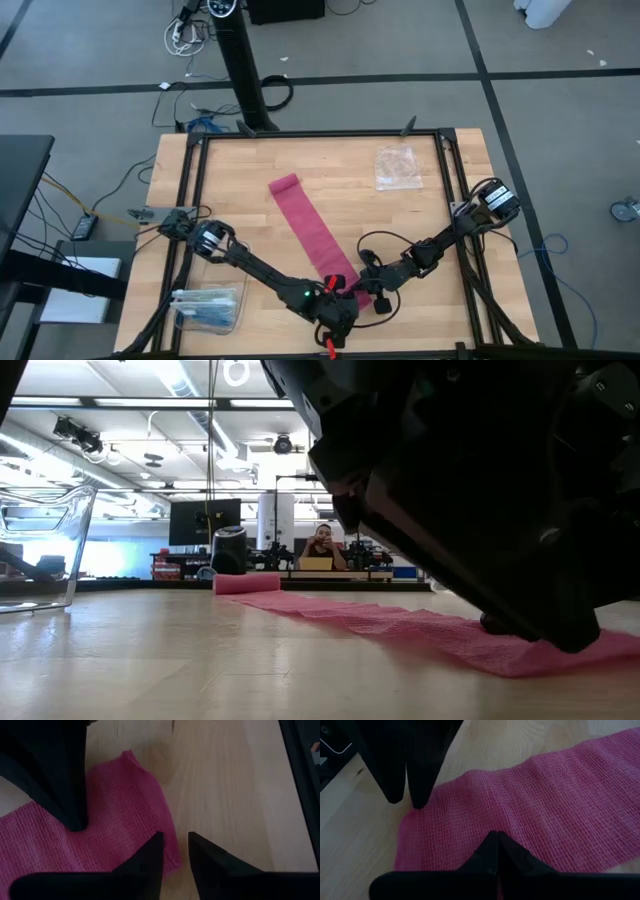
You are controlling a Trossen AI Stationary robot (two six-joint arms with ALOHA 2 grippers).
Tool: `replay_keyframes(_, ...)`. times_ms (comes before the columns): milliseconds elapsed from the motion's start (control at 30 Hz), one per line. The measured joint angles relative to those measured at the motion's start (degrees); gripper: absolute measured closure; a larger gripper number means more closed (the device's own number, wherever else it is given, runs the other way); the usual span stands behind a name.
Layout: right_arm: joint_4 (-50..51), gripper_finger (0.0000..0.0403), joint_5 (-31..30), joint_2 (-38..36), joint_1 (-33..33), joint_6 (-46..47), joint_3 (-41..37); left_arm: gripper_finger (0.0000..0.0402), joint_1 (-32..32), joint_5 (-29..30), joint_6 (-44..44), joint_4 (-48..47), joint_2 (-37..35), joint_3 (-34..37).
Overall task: Roll bandage
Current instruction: Roll the pink bandage
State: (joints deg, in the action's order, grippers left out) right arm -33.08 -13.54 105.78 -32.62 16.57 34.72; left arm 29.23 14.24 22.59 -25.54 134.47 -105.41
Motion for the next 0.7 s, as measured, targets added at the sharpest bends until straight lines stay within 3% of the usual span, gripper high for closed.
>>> replay_keyframes(267,0.0,0.0403,0.02,0.0,0.0,-0.01,0.0,0.0364,0.0,0.34,-0.98,0.48,0.0,0.0)
replay_keyframes(433,0.0,0.0403,0.02,0.0,0.0,-0.01,0.0,0.0365,0.21,1.94,1.02,-0.54,-0.73,-0.71)
replay_keyframes(700,-0.02,0.0403,-0.16,0.0,-0.27,0.13,-0.02,0.0341,4.0,13.69,2.44,-1.24,-4.12,-1.01)
